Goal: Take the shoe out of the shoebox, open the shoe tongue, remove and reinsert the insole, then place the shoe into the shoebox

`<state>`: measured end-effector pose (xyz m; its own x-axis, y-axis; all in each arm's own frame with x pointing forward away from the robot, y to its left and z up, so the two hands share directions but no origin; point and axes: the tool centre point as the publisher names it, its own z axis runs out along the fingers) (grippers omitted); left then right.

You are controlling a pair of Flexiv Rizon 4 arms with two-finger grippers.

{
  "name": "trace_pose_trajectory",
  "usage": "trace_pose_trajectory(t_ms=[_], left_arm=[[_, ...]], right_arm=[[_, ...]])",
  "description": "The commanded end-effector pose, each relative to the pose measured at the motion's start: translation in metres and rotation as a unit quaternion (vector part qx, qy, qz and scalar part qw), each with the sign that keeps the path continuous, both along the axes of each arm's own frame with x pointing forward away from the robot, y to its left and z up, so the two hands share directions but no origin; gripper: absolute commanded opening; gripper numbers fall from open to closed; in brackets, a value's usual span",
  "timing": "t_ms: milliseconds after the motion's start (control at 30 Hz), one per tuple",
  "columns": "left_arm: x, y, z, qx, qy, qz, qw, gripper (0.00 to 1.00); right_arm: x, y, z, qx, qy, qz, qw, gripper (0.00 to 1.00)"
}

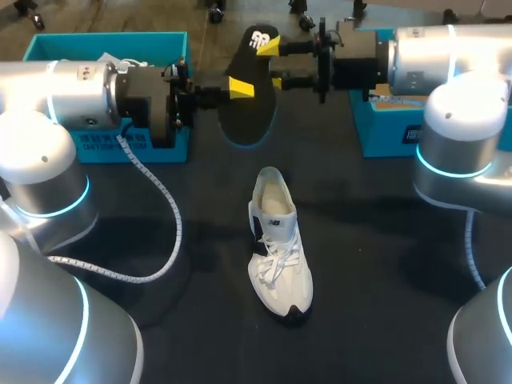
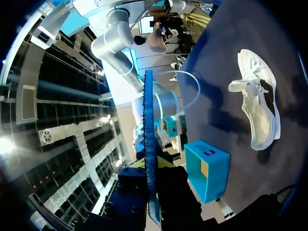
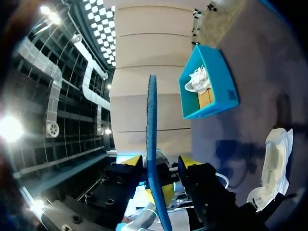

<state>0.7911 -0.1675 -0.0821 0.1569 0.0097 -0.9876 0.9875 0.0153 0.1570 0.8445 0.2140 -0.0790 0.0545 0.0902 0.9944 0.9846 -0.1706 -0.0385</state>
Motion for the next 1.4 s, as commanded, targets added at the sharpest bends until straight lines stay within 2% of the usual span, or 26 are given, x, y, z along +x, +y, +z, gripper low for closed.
trace_pose_trajectory(t_ms=[33,467,867,933,967,1067,1233,1267,1333,1400], left_arm=[[-0.005,0.010,0.003,0.001,-0.002,0.002,1.000,0.00],[-0.015,0.016,-0.004,-0.005,0.015,-0.002,1.000,0.00],[-0.017,0.015,-0.005,-0.003,0.014,0.004,1.000,0.00],[-0.016,0.016,-0.001,0.022,0.147,0.037,0.988,0.00],[-0.019,0.018,0.002,0.017,0.170,0.035,0.985,0.00],[-0.024,0.020,0.012,0.028,0.308,0.046,0.950,0.00],[-0.033,0.023,0.023,0.111,0.473,0.043,0.873,0.00],[-0.036,0.023,0.023,0.136,0.509,0.045,0.849,0.00],[-0.039,0.022,0.024,0.141,0.575,0.051,0.804,0.00],[-0.042,0.021,0.024,0.138,0.646,0.054,0.748,0.00]], right_arm=[[-0.017,-0.030,-0.002,-0.002,-0.012,-0.005,1.000,1.00],[-0.036,-0.081,0.007,-0.016,-0.075,0.030,0.997,1.00],[-0.036,-0.084,0.007,-0.022,-0.067,0.034,0.997,1.00],[-0.036,-0.084,0.007,-0.022,-0.067,0.034,0.997,1.00],[-0.036,-0.084,0.007,-0.022,-0.067,0.034,0.997,1.00],[-0.036,-0.084,0.007,-0.022,-0.067,0.034,0.997,1.00],[-0.036,-0.084,0.007,-0.022,-0.067,0.034,0.997,1.00],[-0.036,-0.084,0.007,-0.022,-0.067,0.034,0.997,1.00],[-0.036,-0.084,0.007,-0.022,-0.067,0.034,0.997,1.00],[-0.036,-0.084,0.007,-0.022,-0.067,0.034,0.997,1.00]])
